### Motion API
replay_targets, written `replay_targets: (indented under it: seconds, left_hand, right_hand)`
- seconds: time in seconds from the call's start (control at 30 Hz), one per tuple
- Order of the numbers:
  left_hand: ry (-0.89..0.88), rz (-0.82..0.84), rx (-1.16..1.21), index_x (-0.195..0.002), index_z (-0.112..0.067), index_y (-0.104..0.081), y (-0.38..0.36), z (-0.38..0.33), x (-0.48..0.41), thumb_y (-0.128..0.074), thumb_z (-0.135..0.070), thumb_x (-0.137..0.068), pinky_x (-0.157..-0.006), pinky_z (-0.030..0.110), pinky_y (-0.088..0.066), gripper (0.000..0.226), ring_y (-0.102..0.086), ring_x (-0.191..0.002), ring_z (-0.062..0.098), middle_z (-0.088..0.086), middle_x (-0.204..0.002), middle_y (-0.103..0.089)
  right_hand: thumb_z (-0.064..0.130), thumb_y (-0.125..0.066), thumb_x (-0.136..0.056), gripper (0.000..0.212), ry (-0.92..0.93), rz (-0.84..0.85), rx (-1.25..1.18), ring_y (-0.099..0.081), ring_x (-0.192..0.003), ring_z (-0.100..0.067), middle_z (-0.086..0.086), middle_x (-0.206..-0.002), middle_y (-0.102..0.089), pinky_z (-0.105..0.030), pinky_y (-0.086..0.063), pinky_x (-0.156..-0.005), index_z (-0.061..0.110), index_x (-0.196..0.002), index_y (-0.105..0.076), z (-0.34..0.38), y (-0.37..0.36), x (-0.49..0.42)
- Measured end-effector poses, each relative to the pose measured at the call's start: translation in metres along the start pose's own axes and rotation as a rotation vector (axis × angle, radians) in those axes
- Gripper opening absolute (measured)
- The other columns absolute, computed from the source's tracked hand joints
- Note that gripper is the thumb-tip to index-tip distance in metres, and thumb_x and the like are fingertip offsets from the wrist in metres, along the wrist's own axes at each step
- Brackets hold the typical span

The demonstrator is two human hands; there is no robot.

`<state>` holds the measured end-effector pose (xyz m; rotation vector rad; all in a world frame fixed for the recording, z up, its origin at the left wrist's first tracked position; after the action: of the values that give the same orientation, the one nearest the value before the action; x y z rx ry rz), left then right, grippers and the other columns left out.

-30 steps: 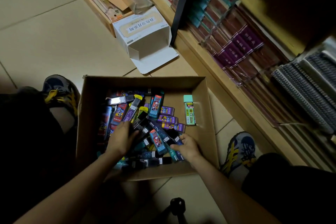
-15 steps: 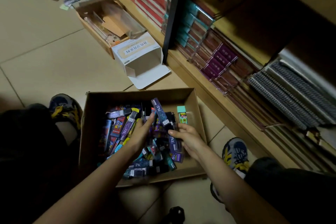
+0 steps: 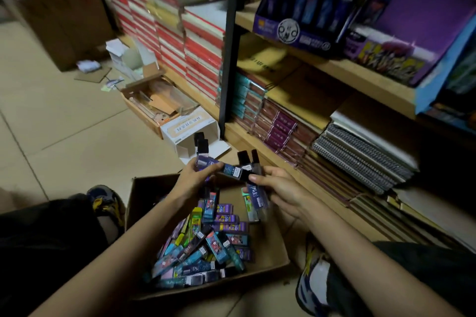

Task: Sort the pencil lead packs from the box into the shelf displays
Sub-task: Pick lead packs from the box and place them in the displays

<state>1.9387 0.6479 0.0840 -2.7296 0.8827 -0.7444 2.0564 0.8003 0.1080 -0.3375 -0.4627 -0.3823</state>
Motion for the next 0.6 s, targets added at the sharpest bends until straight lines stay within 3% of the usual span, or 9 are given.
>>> replay_targets:
  seconds: [0.2, 0.3, 0.4, 0.5, 0.6]
  left_hand:
    - [0.044, 0.211, -0.128, -0.105, -0.007, -0.055, -0.019, -0.027, 0.030, -0.070, -0.018, -0.079, -0.042, 0.015, -0.045, 0.032, -0.065, -0.056, 0.006, 0.003, -0.078, -0.069]
    - [0.054, 0.309, -0.244, -0.114, -0.013, -0.056, -0.028, -0.038, 0.042, -0.069, -0.029, -0.078, -0.047, 0.019, -0.044, 0.041, -0.064, -0.066, 0.012, 0.008, -0.093, -0.066]
    - [0.064, 0.389, -0.335, -0.106, -0.028, -0.055, -0.038, -0.055, 0.051, -0.068, -0.035, -0.076, -0.060, 0.025, -0.049, 0.034, -0.065, -0.082, 0.019, 0.007, -0.106, -0.066]
    - [0.128, 0.493, -0.354, -0.100, -0.031, -0.053, -0.048, -0.078, 0.059, -0.066, -0.031, -0.073, -0.059, 0.023, -0.053, 0.030, -0.070, -0.071, 0.009, -0.008, -0.087, -0.072]
    - [0.158, 0.558, -0.274, -0.107, -0.020, -0.058, -0.053, -0.099, 0.062, -0.067, -0.024, -0.078, -0.055, 0.024, -0.050, 0.031, -0.064, -0.067, 0.012, 0.002, -0.083, -0.067]
  right_hand:
    - [0.002, -0.054, -0.090, 0.026, 0.107, -0.076, 0.102, -0.065, -0.091, -0.020, -0.013, -0.103, -0.067, -0.029, -0.053, -0.081, 0.000, -0.116, -0.058, 0.049, -0.001, 0.019]
    - [0.003, -0.054, -0.091, 0.022, 0.149, -0.091, 0.145, -0.066, -0.084, -0.015, -0.011, -0.099, -0.067, -0.023, -0.054, -0.074, 0.000, -0.112, -0.058, 0.070, -0.007, 0.029]
    - [0.000, -0.055, -0.090, 0.021, 0.185, -0.094, 0.151, -0.065, -0.081, -0.015, -0.009, -0.093, -0.067, -0.023, -0.054, -0.073, 0.001, -0.110, -0.060, 0.091, -0.014, 0.036]
    - [-0.002, -0.056, -0.088, 0.016, 0.214, -0.079, 0.108, -0.065, -0.089, -0.022, -0.011, -0.095, -0.068, -0.033, -0.053, -0.085, 0.006, -0.100, -0.062, 0.112, -0.023, 0.042]
    - [-0.004, -0.056, -0.086, 0.015, 0.198, -0.033, -0.083, -0.066, -0.087, -0.022, -0.012, -0.091, -0.068, -0.036, -0.053, -0.085, 0.005, -0.095, -0.063, 0.130, -0.028, 0.045]
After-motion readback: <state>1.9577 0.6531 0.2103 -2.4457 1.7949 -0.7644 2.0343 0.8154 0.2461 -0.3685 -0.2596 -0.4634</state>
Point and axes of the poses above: each hand's wrist, its own x-axis away from the middle knuckle, its own y-axis out of the back of the hand, z = x × y, the point moved 2 cm from there along -x, towards the middle knuckle
